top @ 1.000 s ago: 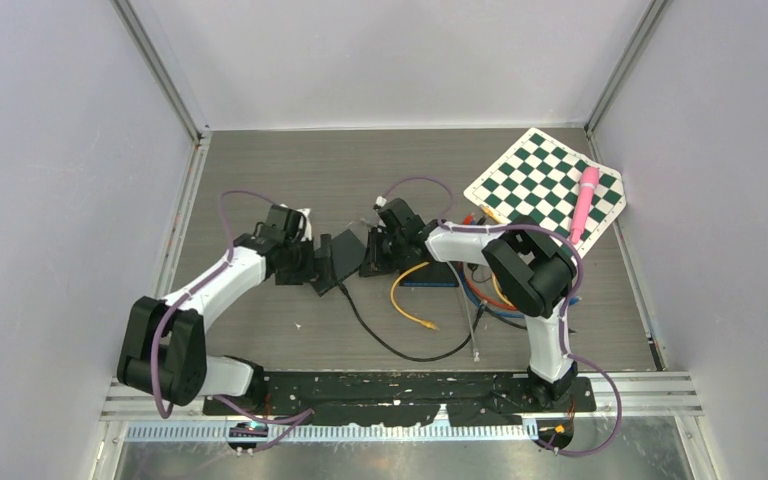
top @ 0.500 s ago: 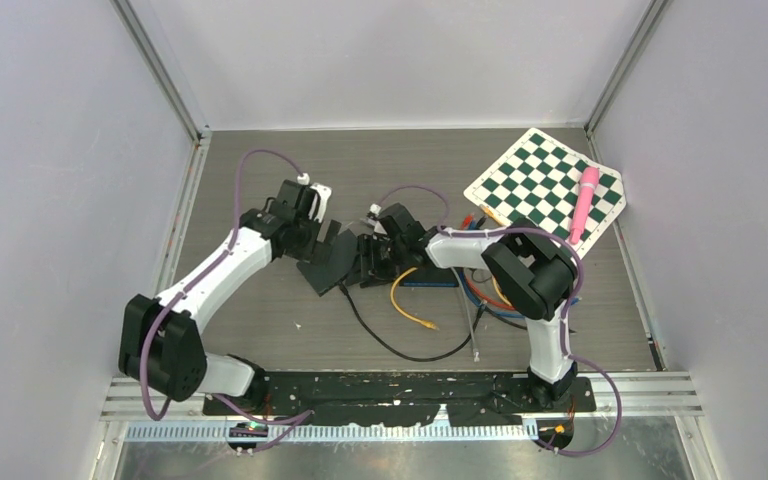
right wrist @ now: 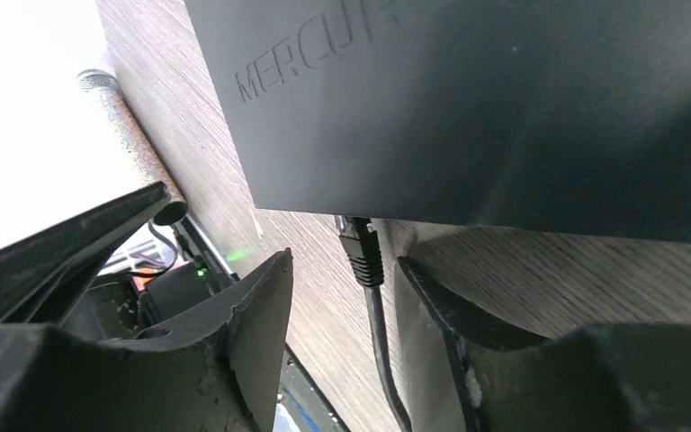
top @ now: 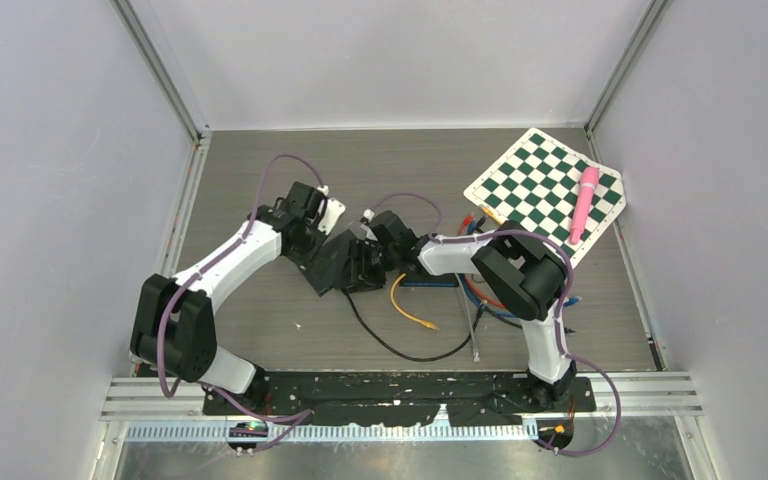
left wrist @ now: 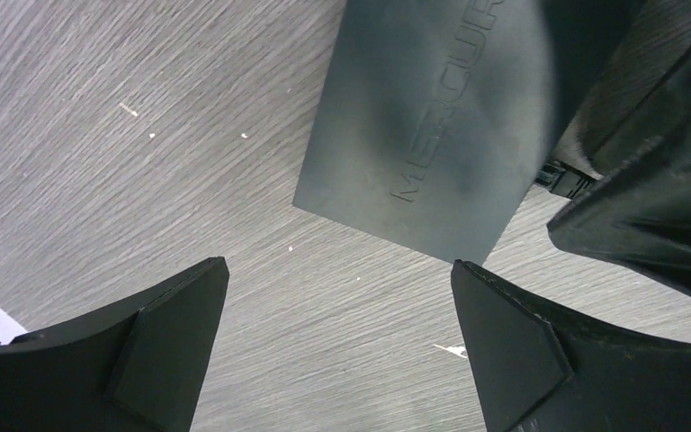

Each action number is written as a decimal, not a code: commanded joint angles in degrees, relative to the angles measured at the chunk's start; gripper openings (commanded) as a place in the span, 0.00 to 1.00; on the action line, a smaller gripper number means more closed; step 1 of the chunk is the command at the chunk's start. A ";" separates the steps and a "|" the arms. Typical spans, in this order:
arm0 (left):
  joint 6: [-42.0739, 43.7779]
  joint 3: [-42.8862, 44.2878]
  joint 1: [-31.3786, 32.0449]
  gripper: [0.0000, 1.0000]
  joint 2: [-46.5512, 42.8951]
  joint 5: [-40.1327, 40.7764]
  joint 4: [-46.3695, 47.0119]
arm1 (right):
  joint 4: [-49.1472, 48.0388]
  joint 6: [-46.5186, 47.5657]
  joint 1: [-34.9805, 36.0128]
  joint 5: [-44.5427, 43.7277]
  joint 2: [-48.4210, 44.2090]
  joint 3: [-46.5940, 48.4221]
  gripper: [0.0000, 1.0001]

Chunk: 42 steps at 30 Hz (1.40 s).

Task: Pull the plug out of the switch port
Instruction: Pull the connector from the switch port.

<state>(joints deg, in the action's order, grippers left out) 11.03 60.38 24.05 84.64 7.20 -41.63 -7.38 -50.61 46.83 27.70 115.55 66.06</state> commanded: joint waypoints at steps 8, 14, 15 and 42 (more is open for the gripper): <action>2.38 -1.07 1.95 0.99 1.62 -11.67 3.71 | 0.26 1.36 0.70 -0.88 2.61 0.69 0.46; 2.51 -0.43 3.89 1.00 6.12 -7.76 2.17 | 3.18 2.90 0.83 -1.86 3.79 2.54 0.43; 2.51 -0.32 3.97 1.00 6.74 -7.73 1.91 | 3.43 3.13 0.86 -1.95 3.98 2.65 0.43; -4.78 3.39 4.07 0.88 13.67 4.00 -0.03 | 6.88 5.35 3.65 2.15 2.92 1.13 0.05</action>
<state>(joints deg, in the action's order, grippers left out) 8.45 61.80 27.70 96.53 8.08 -43.57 -3.88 -47.51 47.66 28.51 119.94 70.57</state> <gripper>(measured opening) 0.887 0.101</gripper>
